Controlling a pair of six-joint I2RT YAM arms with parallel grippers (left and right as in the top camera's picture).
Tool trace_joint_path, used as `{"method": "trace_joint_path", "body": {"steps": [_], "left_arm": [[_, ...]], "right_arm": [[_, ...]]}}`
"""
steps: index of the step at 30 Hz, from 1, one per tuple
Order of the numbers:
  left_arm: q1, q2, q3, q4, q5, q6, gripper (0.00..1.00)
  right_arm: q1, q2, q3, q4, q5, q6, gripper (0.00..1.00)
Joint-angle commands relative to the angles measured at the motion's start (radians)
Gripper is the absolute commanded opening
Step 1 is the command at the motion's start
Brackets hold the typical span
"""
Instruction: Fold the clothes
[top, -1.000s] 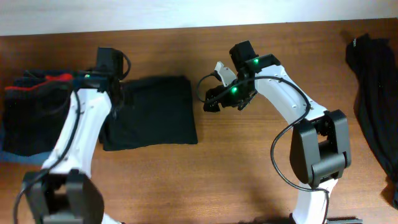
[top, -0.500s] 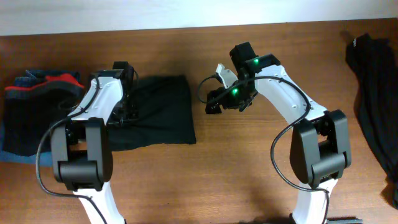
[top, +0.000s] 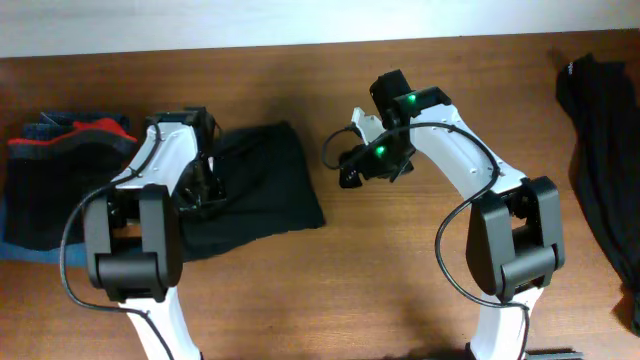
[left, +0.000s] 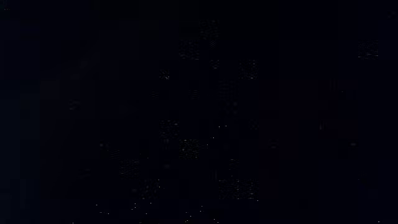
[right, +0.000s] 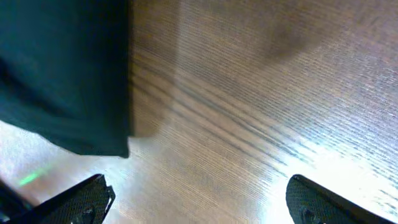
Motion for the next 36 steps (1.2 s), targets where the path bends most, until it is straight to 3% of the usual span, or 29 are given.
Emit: {"method": "trace_joint_path", "body": {"steps": [1, 7, 10, 14, 22, 28, 32, 34, 36], "left_arm": [[-0.076, 0.069, -0.048, -0.037, 0.326, -0.001, 0.07], [-0.194, 0.069, -0.048, -0.048, 0.603, -0.001, 0.08], [-0.262, 0.069, -0.048, -0.039, 0.636, -0.001, 0.08], [-0.321, 0.069, -0.04, -0.011, 0.632, -0.001, 0.07], [-0.32, 0.063, 0.127, -0.09, 0.413, -0.001, 0.08], [-0.32, 0.062, 0.315, -0.17, 0.1, -0.001, 0.09], [-0.319, 0.062, 0.332, -0.149, -0.035, 0.002, 0.19], [-0.314, 0.062, 0.332, -0.124, -0.04, 0.069, 0.31], [-0.296, 0.062, 0.332, -0.095, -0.04, 0.112, 0.37]], "right_arm": [[0.003, 0.006, 0.0, -0.029, -0.009, -0.032, 0.95], [0.003, 0.006, 0.0, -0.052, -0.009, -0.041, 0.9], [0.003, 0.006, 0.0, -0.058, -0.008, -0.041, 0.82], [0.003, 0.006, 0.0, -0.058, -0.008, -0.041, 0.79], [0.003, 0.006, 0.0, -0.056, 0.003, -0.041, 0.79], [0.003, 0.006, 0.0, -0.051, 0.007, -0.041, 0.8], [0.003, 0.006, 0.0, -0.051, 0.03, -0.041, 0.85], [0.003, 0.006, 0.0, -0.051, 0.029, -0.041, 0.89], [0.003, 0.006, 0.0, -0.055, 0.029, -0.04, 0.89]]}}
